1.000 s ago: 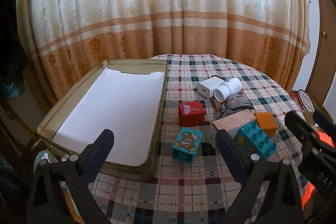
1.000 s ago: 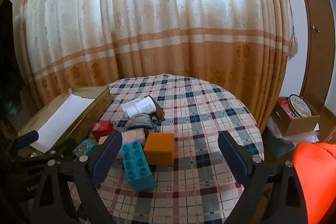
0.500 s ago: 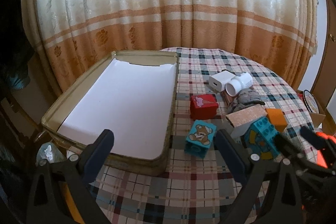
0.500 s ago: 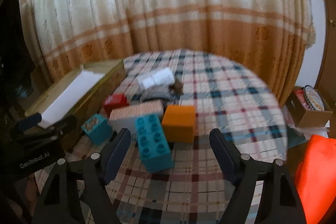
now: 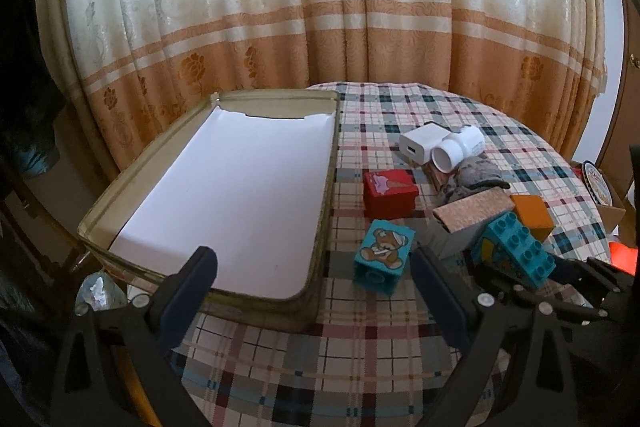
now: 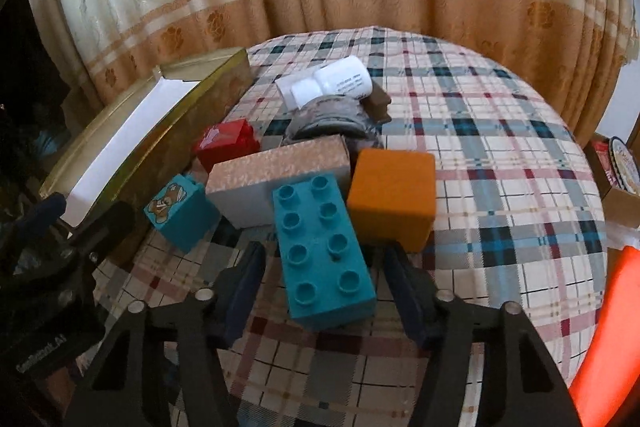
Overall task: Organize rigid objects
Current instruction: 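Grasp the large blue Lego brick with the right tool while the left tool grasps the pink box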
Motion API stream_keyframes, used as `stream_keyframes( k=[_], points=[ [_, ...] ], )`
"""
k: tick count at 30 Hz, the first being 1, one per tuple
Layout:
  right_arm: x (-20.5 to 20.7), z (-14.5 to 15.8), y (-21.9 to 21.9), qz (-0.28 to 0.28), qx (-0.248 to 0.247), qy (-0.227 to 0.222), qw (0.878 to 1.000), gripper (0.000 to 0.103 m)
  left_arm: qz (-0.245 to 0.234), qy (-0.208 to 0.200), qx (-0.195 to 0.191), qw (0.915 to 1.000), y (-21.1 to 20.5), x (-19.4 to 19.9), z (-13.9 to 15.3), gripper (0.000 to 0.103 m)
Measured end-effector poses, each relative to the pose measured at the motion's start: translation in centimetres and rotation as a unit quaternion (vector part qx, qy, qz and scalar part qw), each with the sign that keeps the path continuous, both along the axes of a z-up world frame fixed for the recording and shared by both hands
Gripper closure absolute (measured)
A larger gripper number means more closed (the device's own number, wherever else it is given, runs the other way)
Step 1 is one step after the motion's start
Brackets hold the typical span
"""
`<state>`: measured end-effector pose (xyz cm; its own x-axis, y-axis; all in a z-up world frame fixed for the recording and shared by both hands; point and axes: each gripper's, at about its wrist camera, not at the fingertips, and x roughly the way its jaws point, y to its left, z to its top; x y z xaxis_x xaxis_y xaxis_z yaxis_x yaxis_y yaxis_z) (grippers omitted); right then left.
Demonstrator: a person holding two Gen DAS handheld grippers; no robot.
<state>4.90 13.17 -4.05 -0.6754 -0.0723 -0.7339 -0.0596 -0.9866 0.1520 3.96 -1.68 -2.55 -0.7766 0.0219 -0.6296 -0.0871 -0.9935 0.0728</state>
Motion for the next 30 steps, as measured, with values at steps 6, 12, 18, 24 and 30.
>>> stream_keyframes(
  k=[6, 12, 18, 24, 30],
  points=[
    [0.2, -0.1, 0.3, 0.014, -0.016, 0.007, 1.000, 0.067, -0.002, 0.003, 0.001, 1.0000, 0.0, 0.0, 0.1, 0.004],
    [1.5, 1.4, 1.1, 0.027, -0.072, 0.045, 0.996, 0.068, -0.027, 0.018, 0.004, 0.9995, 0.3, 0.0, 0.9, 0.004],
    [3.1, 4.7, 3.7, -0.042, -0.043, 0.113, 0.992, 0.068, -0.089, 0.016, 0.003, 0.9959, 2.8, -0.6, 1.5, 0.004],
    [3.0, 5.6, 5.9, -0.083, -0.032, 0.121, 0.989, 0.068, -0.180, -0.012, -0.053, 0.9821, 8.4, -2.3, 0.6, 0.004],
    [2.9, 5.1, 6.3, -0.093, -0.036, 0.116, 0.988, 0.068, -0.214, -0.064, -0.060, 0.9730, 10.4, -4.7, -1.0, 0.013]
  ],
)
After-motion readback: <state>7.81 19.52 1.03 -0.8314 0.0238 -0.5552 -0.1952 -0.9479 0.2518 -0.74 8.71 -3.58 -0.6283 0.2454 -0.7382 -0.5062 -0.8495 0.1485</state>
